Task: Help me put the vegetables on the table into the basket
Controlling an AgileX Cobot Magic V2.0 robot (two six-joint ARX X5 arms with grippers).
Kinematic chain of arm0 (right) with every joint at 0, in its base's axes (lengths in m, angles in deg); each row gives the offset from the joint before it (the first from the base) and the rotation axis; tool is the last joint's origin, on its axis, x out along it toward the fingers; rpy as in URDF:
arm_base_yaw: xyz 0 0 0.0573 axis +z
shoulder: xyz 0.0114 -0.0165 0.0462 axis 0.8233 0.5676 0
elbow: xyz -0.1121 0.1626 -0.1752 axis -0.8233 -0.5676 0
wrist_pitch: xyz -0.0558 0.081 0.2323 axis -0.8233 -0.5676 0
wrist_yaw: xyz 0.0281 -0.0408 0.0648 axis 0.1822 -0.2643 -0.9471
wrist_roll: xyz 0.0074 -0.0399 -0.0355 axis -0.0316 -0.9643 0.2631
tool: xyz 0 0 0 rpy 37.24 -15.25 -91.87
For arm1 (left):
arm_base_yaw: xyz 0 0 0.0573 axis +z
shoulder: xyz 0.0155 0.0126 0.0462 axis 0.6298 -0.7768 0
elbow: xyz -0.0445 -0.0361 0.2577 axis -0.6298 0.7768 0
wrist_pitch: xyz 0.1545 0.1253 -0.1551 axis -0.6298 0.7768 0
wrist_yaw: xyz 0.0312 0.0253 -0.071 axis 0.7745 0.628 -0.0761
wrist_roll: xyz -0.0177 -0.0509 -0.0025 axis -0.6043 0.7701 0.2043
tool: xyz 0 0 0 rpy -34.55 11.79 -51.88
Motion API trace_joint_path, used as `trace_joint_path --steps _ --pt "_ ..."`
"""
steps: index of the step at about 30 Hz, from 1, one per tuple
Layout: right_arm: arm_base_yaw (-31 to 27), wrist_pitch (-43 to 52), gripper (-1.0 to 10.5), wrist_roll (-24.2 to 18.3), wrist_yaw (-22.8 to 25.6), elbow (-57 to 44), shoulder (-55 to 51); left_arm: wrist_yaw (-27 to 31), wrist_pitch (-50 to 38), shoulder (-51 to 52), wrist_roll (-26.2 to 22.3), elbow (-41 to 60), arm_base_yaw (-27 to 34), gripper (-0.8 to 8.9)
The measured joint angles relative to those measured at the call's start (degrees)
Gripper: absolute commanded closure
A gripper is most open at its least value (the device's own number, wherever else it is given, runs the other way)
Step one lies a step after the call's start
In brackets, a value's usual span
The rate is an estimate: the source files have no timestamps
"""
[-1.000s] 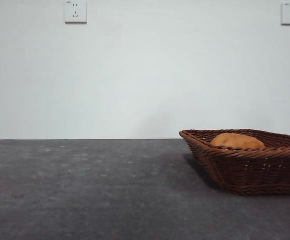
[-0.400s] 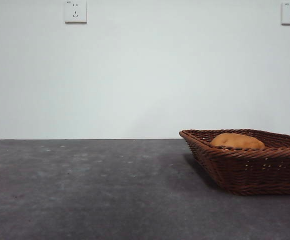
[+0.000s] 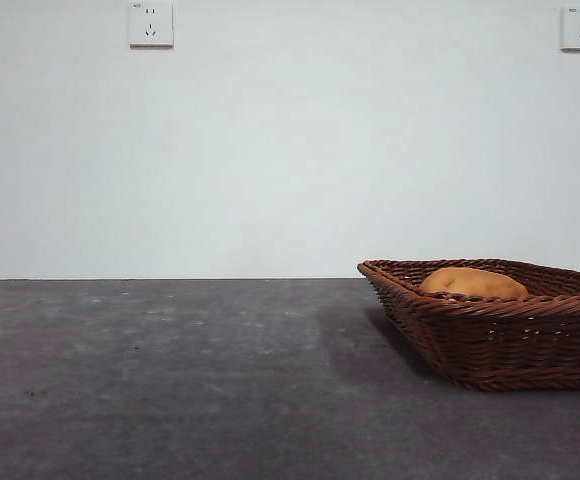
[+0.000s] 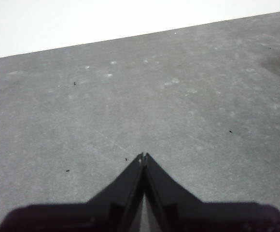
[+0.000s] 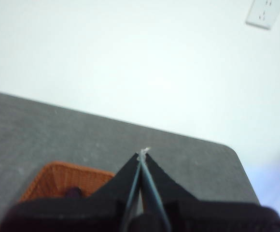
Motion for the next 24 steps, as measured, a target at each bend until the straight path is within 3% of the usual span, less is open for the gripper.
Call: trace_joint_path --steps 11,17,24 --pt "2.6 30.6 9.5 7.0 0.0 -37.9 -15.4 0.0 0.0 0.0 0.0 0.0 0.0 8.17" --pt "3.8 32.5 9.5 7.5 0.0 -52.6 -20.7 0.0 0.0 0.0 0.0 0.0 0.0 8.17" --pt "4.3 32.7 9.5 9.6 0.0 -60.3 -24.5 0.0 0.0 0.0 0.0 0.0 0.0 8.17"
